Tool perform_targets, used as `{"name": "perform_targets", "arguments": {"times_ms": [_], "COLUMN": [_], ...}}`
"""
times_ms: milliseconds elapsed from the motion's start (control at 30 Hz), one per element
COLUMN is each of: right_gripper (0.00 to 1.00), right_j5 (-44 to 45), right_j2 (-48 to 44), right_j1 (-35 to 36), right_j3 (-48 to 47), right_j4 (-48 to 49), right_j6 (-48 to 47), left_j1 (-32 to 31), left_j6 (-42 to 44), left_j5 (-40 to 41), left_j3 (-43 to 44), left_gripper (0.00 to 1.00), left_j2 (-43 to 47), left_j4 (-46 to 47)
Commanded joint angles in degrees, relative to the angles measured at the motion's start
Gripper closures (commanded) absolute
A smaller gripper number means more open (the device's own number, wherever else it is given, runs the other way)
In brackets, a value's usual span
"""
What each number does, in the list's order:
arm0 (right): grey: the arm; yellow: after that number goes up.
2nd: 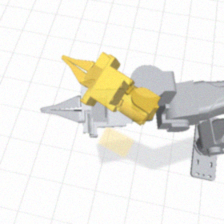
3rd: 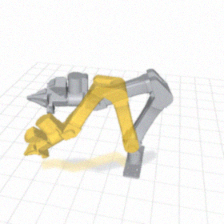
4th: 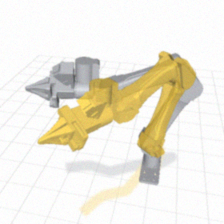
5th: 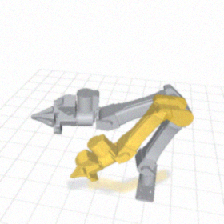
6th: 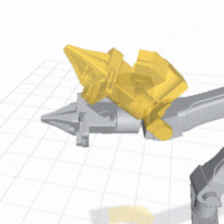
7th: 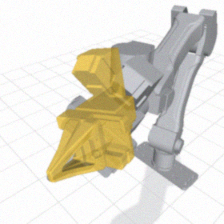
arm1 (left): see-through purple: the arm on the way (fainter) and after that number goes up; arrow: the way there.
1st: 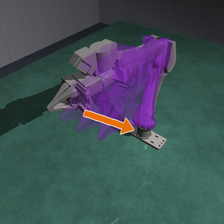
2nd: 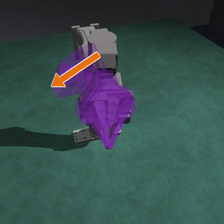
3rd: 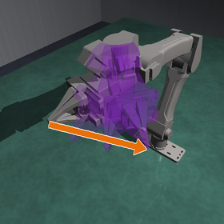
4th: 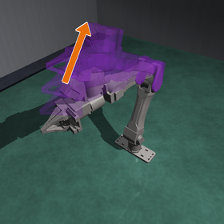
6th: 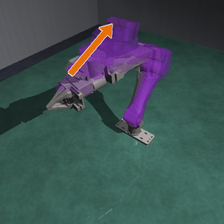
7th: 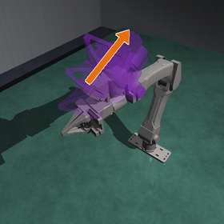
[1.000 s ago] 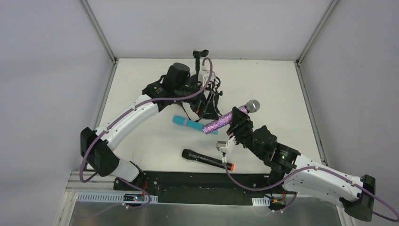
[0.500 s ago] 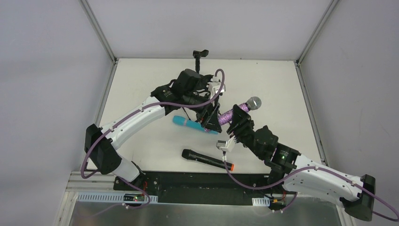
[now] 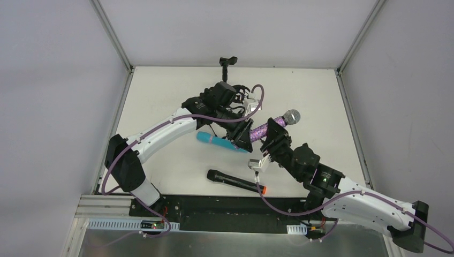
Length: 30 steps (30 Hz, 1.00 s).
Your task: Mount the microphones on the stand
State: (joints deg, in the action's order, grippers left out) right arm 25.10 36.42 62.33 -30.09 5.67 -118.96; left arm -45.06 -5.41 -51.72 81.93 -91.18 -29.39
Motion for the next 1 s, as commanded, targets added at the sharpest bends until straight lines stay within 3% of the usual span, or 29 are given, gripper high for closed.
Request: {"name": "perform_targets", "arguments": {"times_ms": [0, 67, 133, 400, 633, 967], "right_gripper": [1.00, 1.00, 0.94, 0.32, 0.03, 0.01], "right_j5": [1.29, 1.60, 1.63, -0.80, -6.74, -13.69], "right_j2": [-1.04, -0.54, -0.09, 1.51, 1.43, 1.06], "right_j1": [0.24, 0.25, 0.24, 0.23, 1.29, 2.27], "right_j3": [-2.08, -2.00, -1.97, -2.32, -4.40, -6.42], "right_j4": [3.75, 3.95, 4.07, 3.72, -5.93, -13.38], "right_j6": [-7.92, -7.60, -6.82, 0.80, 18.61, 52.00], "left_j1": [-0.43, -0.47, -0.42, -0.42, -0.46, -0.45], "left_j6": [1.22, 1.43, 1.61, 2.44, 2.70, 2.94], "left_j5": [-0.85, -0.79, -0.71, 5.09, 16.45, 42.20], "left_j3": [2.87, 2.88, 2.80, 2.53, 2.26, -3.48], "left_gripper": [0.88, 1.00, 1.00, 1.00, 1.00, 1.00], "left_j2": [-0.13, -0.02, 0.17, 1.31, 2.70, 11.51], "left_j4": [-0.84, -0.85, -0.85, -0.85, -0.73, 5.10]}}
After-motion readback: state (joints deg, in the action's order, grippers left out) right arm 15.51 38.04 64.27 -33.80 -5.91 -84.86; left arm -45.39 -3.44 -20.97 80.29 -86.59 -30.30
